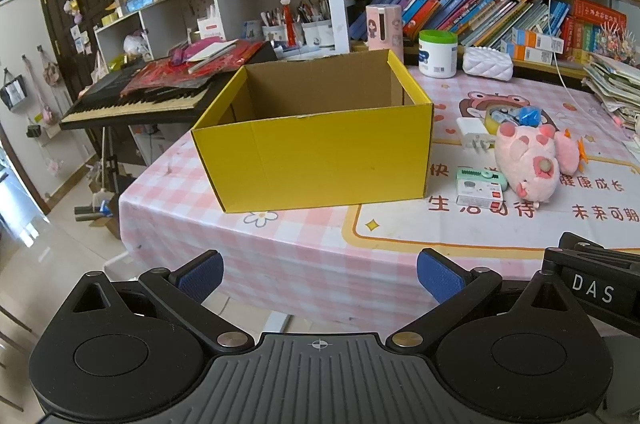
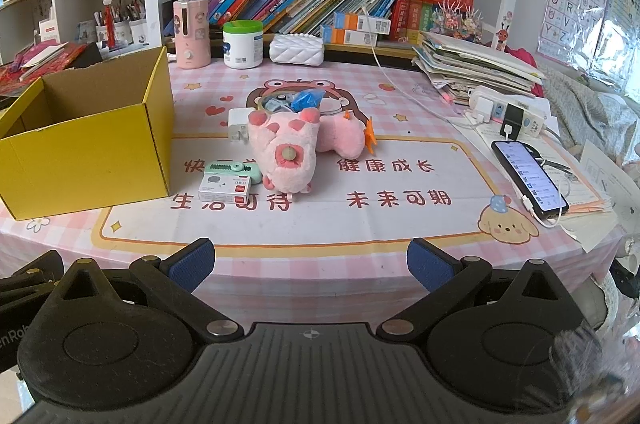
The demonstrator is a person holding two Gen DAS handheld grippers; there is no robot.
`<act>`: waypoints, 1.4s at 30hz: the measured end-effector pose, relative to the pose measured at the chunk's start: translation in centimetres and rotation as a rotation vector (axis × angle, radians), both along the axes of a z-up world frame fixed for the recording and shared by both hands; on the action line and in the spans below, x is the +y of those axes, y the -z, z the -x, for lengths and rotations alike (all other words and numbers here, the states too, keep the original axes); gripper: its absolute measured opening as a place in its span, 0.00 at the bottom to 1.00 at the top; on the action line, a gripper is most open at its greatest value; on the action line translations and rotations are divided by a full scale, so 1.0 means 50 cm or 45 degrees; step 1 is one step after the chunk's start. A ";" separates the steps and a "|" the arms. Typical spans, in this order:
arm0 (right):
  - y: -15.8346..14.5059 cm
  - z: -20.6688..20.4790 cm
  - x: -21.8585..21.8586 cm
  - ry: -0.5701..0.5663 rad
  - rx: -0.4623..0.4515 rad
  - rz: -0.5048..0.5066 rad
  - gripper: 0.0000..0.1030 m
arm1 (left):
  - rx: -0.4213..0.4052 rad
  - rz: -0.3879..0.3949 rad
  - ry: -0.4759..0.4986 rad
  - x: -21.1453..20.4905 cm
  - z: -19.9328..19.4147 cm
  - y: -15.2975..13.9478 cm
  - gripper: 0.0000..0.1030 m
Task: Organize objects
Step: 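Move both tools toward the pink plush toys beside the yellow box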
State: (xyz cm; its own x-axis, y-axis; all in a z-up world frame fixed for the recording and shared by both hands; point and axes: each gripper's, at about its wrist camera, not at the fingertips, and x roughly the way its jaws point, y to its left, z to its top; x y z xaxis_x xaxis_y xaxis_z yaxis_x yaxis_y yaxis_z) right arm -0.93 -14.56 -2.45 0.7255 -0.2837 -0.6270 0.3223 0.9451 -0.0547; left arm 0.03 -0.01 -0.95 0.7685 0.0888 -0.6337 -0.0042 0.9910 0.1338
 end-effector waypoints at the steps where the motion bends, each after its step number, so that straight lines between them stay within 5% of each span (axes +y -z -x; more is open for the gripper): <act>1: 0.000 0.000 0.000 0.000 0.001 0.001 1.00 | 0.000 0.003 0.001 0.001 0.000 0.000 1.00; 21: 0.014 -0.020 -0.019 -0.004 0.039 0.000 1.00 | 0.037 0.026 0.004 -0.008 -0.021 0.006 1.00; 42: 0.014 -0.105 -0.100 -0.199 0.001 -0.057 1.00 | 0.081 0.075 -0.025 -0.051 -0.095 0.020 1.00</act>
State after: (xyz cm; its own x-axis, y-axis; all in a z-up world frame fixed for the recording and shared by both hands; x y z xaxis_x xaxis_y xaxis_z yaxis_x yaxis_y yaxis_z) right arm 4.33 -19.55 -3.17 0.7583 -0.1392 -0.6369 0.1711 0.9852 -0.0115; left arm 4.78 -2.55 -1.97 0.7249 0.0644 -0.6858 -0.0168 0.9970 0.0759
